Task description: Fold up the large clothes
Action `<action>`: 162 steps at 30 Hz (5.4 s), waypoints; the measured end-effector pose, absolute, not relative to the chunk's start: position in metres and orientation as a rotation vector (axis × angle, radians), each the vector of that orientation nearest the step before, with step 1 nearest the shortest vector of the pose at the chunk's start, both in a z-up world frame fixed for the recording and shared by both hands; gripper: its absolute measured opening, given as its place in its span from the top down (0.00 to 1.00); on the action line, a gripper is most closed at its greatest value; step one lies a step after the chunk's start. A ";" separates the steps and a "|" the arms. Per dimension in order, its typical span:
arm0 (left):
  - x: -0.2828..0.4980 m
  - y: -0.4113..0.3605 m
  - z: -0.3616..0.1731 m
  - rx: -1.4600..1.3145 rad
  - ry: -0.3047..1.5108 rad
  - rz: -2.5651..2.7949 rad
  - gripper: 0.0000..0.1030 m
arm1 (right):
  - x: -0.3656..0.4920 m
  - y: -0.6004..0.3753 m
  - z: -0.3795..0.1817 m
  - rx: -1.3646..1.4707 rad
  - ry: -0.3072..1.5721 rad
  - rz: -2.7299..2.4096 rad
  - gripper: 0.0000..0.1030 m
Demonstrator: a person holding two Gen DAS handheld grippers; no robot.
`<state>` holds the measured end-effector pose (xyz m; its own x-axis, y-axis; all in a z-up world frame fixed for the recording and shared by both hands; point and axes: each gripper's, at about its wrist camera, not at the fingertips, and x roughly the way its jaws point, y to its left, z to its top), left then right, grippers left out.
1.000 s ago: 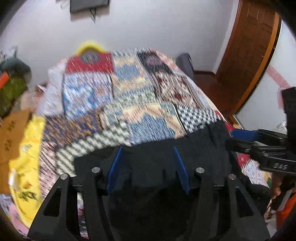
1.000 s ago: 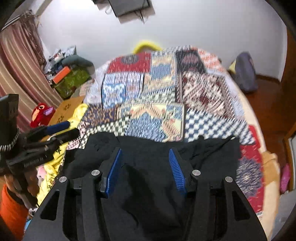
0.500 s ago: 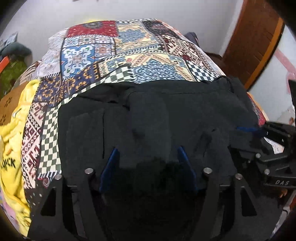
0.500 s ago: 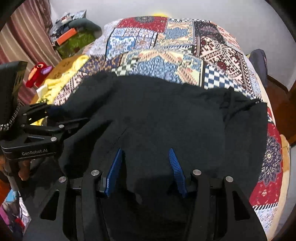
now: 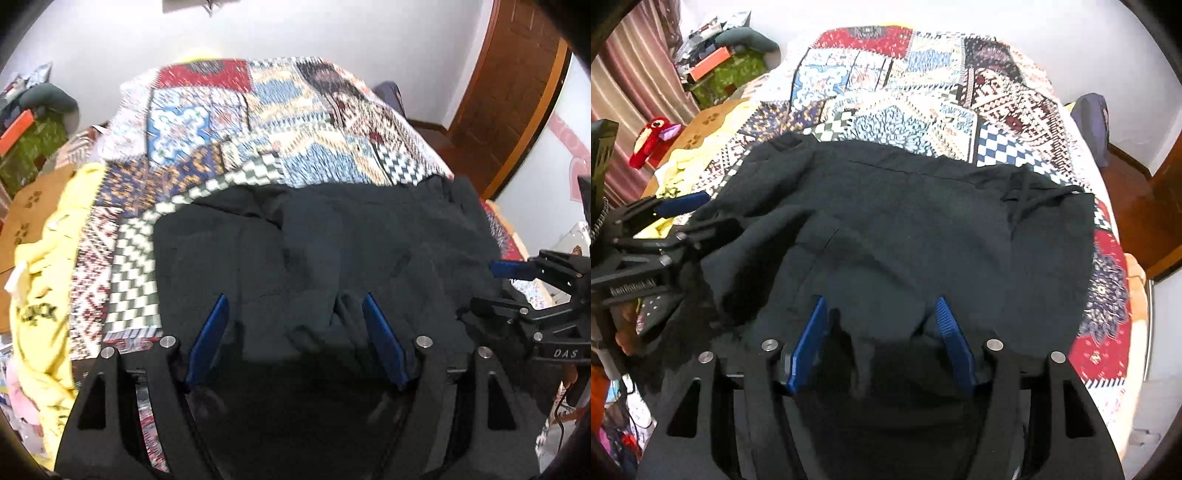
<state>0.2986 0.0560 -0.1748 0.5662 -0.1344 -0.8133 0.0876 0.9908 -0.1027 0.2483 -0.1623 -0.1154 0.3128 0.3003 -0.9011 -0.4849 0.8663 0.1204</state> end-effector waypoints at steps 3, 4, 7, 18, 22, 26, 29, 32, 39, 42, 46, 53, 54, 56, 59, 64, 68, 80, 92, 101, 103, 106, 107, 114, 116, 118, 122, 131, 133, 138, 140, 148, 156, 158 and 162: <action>0.281 0.073 -0.156 -0.051 0.914 -0.082 0.28 | 0.239 -0.171 -0.103 -0.167 1.132 0.509 0.43; 0.274 0.082 -0.149 -0.058 0.899 -0.066 0.28 | 0.235 -0.172 -0.099 -0.165 1.128 0.501 0.43; 0.256 0.108 -0.141 -0.098 0.892 -0.038 0.25 | 0.224 -0.178 -0.088 -0.163 1.103 0.493 0.43; 0.191 0.177 -0.199 -0.124 1.097 0.048 0.22 | 0.191 -0.241 -0.083 -0.257 1.040 0.282 0.39; 0.171 0.183 -0.221 -0.167 1.171 0.026 0.22 | 0.185 -0.281 -0.094 -0.245 1.075 0.177 0.39; 0.152 0.177 -0.239 -0.224 1.222 0.006 0.22 | 0.175 -0.315 -0.106 -0.170 1.113 0.112 0.39; 0.142 0.171 -0.249 -0.287 1.248 -0.026 0.22 | 0.165 -0.336 -0.119 -0.140 1.160 0.067 0.39; 0.135 0.162 -0.257 -0.312 1.272 -0.043 0.22 | 0.156 -0.354 -0.132 -0.092 1.207 0.039 0.39; 0.126 0.166 -0.274 -0.459 1.295 -0.055 0.25 | 0.142 -0.392 -0.156 0.221 1.253 0.073 0.31; 0.119 0.168 -0.275 -0.531 1.273 -0.090 0.39 | 0.141 -0.396 -0.161 0.297 1.237 0.079 0.28; 0.110 0.157 -0.263 -0.420 1.259 -0.070 0.53 | 0.141 -0.384 -0.158 0.289 1.195 0.106 0.36; 0.105 0.153 -0.242 -0.334 1.256 -0.059 0.65 | 0.141 -0.367 -0.154 0.249 1.200 0.164 0.79; 0.107 0.154 -0.238 -0.319 1.255 -0.057 0.66 | 0.142 -0.367 -0.152 0.245 1.197 0.167 0.80; 0.108 0.154 -0.233 -0.292 1.252 -0.052 0.68 | 0.144 -0.366 -0.146 0.241 1.177 0.178 0.85; 0.114 0.155 -0.226 -0.256 1.237 -0.050 0.71 | 0.147 -0.361 -0.132 0.200 1.139 0.187 0.87; 0.128 0.157 -0.191 -0.245 1.156 -0.068 0.73 | 0.156 -0.349 -0.105 0.140 1.071 0.215 0.89; 0.151 0.163 -0.163 -0.315 1.083 -0.107 0.74 | 0.173 -0.342 -0.085 0.161 1.012 0.248 0.90; 0.292 0.194 -0.114 -0.469 0.928 -0.068 0.74 | 0.294 -0.314 -0.037 0.176 0.884 0.256 0.91; 0.416 0.221 -0.241 -0.654 1.097 0.032 0.74 | 0.425 -0.304 -0.126 0.276 1.058 0.178 0.91; 0.438 0.220 -0.269 -0.634 1.167 -0.032 0.72 | 0.453 -0.284 -0.179 0.265 1.176 0.200 0.85; 0.436 0.223 -0.261 -0.639 1.168 -0.040 0.72 | 0.453 -0.285 -0.173 0.244 1.191 0.186 0.84; 0.432 0.226 -0.240 -0.606 1.154 -0.038 0.71 | 0.448 -0.293 -0.152 0.240 1.202 0.170 0.80; 0.430 0.226 -0.232 -0.586 1.149 -0.034 0.71 | 0.446 -0.295 -0.145 0.236 1.192 0.168 0.78; 0.406 0.218 -0.177 -0.444 1.108 -0.011 0.57 | 0.410 -0.307 -0.076 0.148 1.046 0.167 0.51; 0.396 0.218 -0.161 -0.401 1.051 0.016 0.43 | 0.397 -0.306 -0.057 0.138 1.001 0.189 0.49; 0.388 0.215 -0.145 -0.367 1.000 0.024 0.36 | 0.382 -0.304 -0.040 0.137 0.959 0.213 0.49; 0.365 0.200 -0.124 -0.304 0.960 -0.021 0.36 | 0.355 -0.287 -0.020 0.111 0.894 0.302 0.42; 0.338 0.113 -0.144 -0.107 0.989 -0.142 0.36 | 0.316 -0.230 -0.043 0.008 0.918 0.475 0.41; 0.339 0.096 -0.154 -0.093 0.996 -0.166 0.36 | 0.314 -0.218 -0.058 -0.002 0.937 0.476 0.41; 0.362 0.058 -0.176 -0.081 0.992 -0.196 0.36 | 0.319 -0.194 -0.095 0.014 1.010 0.497 0.41; 0.375 0.051 -0.181 -0.090 0.985 -0.193 0.36 | 0.326 -0.187 -0.105 0.008 1.023 0.485 0.41; 0.441 0.057 -0.200 -0.128 0.992 -0.120 0.31 | 0.375 -0.176 -0.139 0.021 1.056 0.451 0.38; 0.466 0.063 -0.234 -0.146 1.045 -0.089 0.18 | 0.391 -0.169 -0.165 -0.012 1.098 0.443 0.30; 0.464 0.063 -0.232 -0.144 1.041 -0.090 0.18 | 0.389 -0.170 -0.163 -0.013 1.094 0.440 0.30; 0.455 0.063 -0.225 -0.134 1.035 -0.090 0.19 | 0.384 -0.175 -0.151 0.006 1.081 0.424 0.30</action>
<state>0.4553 0.0633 -0.2252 0.5079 -0.1378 -0.8504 0.0113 0.9881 -0.1534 0.3839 -0.1750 -0.1508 0.3984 0.3381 -0.8526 -0.3324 0.9196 0.2094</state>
